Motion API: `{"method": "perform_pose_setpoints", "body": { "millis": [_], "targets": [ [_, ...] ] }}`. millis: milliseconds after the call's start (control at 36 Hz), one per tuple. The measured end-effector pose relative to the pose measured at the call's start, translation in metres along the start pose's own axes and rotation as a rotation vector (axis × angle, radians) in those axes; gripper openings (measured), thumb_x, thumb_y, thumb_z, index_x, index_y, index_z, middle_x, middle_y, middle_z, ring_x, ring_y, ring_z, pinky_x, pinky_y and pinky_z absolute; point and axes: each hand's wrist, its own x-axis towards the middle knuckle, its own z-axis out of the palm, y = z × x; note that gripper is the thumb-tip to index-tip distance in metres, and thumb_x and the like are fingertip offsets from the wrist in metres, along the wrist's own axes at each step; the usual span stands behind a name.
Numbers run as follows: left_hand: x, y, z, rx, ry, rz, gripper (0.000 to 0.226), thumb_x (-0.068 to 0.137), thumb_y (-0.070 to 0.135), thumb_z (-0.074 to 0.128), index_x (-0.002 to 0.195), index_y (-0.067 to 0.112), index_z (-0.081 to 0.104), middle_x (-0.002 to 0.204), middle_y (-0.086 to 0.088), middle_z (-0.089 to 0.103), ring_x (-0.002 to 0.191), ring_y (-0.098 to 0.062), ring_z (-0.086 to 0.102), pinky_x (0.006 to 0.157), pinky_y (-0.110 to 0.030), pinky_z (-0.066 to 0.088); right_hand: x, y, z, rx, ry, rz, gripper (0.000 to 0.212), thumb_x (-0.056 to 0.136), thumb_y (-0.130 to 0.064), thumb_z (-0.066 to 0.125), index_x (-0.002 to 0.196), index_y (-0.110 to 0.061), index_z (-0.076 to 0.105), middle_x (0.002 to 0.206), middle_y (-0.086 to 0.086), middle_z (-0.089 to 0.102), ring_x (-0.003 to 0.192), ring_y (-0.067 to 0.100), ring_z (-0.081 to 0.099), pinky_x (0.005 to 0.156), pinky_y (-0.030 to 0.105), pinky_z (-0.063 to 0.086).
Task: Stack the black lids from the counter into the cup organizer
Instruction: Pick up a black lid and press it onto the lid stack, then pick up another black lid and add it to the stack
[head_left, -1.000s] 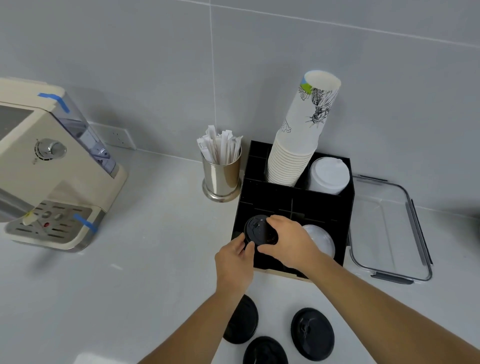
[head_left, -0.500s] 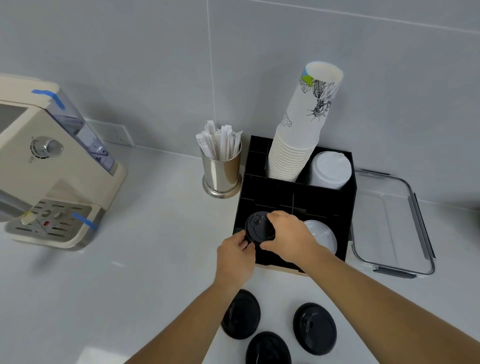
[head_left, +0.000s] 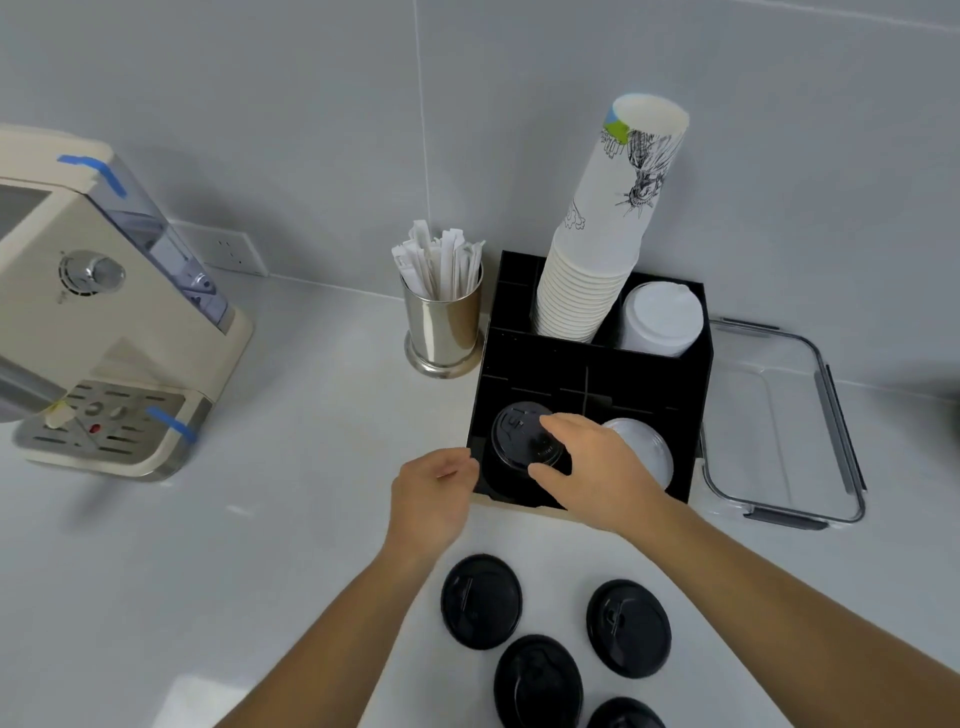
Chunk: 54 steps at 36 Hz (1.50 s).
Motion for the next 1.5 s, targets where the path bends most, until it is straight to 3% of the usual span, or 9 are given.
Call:
{"method": "perform_pose_setpoints", "body": {
  "millis": [278,694,806,1000,1111,1167,1250,1417,1500],
  "targets": [
    [-0.028,-0.035,-0.028,0.088,-0.035,-0.172,0.008,0.084,0.030,0.066,0.082,0.031,0.074,0.086,0.010,0.071,0.082,-0.013,0.066,0.083,-0.030,0.052,-0.050,0.000,0.040,0.205,-0.221,0.192,0.031,0.088,-0.035,0.062,0.118,-0.024,0.067,0.098,-0.013,0.065,0.089,0.002,0.061,0.074,0.014,0.042],
    [-0.069,-0.065,-0.024,0.058,-0.107,-0.361,0.026,0.077,0.026,0.059,0.052,0.019,0.059,0.050,0.006,0.055,0.053,-0.013,0.049,0.061,-0.032,0.049,-0.067,0.018,0.075,0.260,-0.295,0.435,0.040,0.090,-0.034,0.058,0.129,-0.025,0.059,0.112,-0.004,0.063,0.096,0.011,0.057,0.085,0.022,0.039],
    [-0.074,-0.064,-0.016,0.069,-0.164,-0.363,0.027,0.081,0.025,0.056,0.059,0.009,0.058,0.056,0.000,0.051,0.055,-0.016,0.043,0.060,-0.034,0.043,-0.068,0.014,0.075,0.295,-0.303,0.458,0.036,0.090,-0.029,0.058,0.126,-0.025,0.062,0.107,-0.008,0.066,0.089,0.009,0.060,0.082,0.023,0.045],
    [-0.094,-0.069,-0.029,0.001,-0.149,-0.363,0.033,0.088,0.020,0.054,0.065,0.033,0.072,0.080,-0.005,0.071,0.070,-0.016,0.057,0.080,-0.040,0.057,-0.077,-0.009,0.089,0.285,-0.303,0.410,0.024,0.089,-0.025,0.057,0.109,-0.022,0.070,0.097,0.002,0.071,0.083,0.009,0.063,0.062,0.008,0.041],
    [-0.095,-0.068,-0.030,0.007,-0.108,-0.316,0.037,0.090,0.016,0.055,0.068,0.040,0.073,0.086,0.009,0.075,0.075,-0.003,0.065,0.071,-0.023,0.057,-0.079,-0.011,0.092,0.321,-0.294,0.455,0.024,0.088,-0.022,0.057,0.103,-0.007,0.068,0.101,0.018,0.069,0.088,0.028,0.066,0.078,0.034,0.054],
    [-0.094,-0.068,-0.031,0.020,-0.069,-0.276,0.028,0.091,0.018,0.055,0.080,0.036,0.073,0.093,0.014,0.072,0.086,0.004,0.063,0.071,-0.012,0.047,-0.080,-0.013,0.092,0.352,-0.308,0.474,0.026,0.088,-0.025,0.058,0.107,-0.012,0.069,0.093,0.012,0.070,0.078,0.025,0.066,0.068,0.036,0.053],
    [-0.093,-0.065,-0.034,-0.005,-0.042,-0.266,0.024,0.091,0.017,0.055,0.088,0.032,0.074,0.099,0.012,0.071,0.096,-0.005,0.065,0.090,-0.028,0.054,-0.080,-0.016,0.091,0.404,-0.302,0.487,0.028,0.088,-0.027,0.058,0.114,-0.020,0.067,0.094,0.002,0.069,0.075,0.013,0.062,0.064,0.024,0.047],
    [-0.088,-0.050,-0.037,-0.028,-0.046,-0.212,0.034,0.090,0.012,0.056,0.078,0.036,0.077,0.093,0.021,0.073,0.093,-0.001,0.067,0.093,-0.033,0.054,-0.081,-0.026,0.073,0.500,-0.208,0.480,0.021,0.087,-0.025,0.061,0.073,-0.040,0.065,0.080,-0.006,0.066,0.067,0.010,0.062,0.056,0.018,0.046],
    [-0.084,-0.039,-0.036,-0.046,-0.043,-0.181,0.025,0.090,0.012,0.056,0.093,0.023,0.079,0.099,0.011,0.075,0.095,-0.006,0.068,0.094,-0.033,0.053,-0.078,-0.030,0.059,0.556,-0.182,0.475,0.018,0.087,-0.025,0.060,0.090,-0.037,0.073,0.081,-0.005,0.066,0.066,0.009,0.059,0.054,0.017,0.043]
  ]
}}
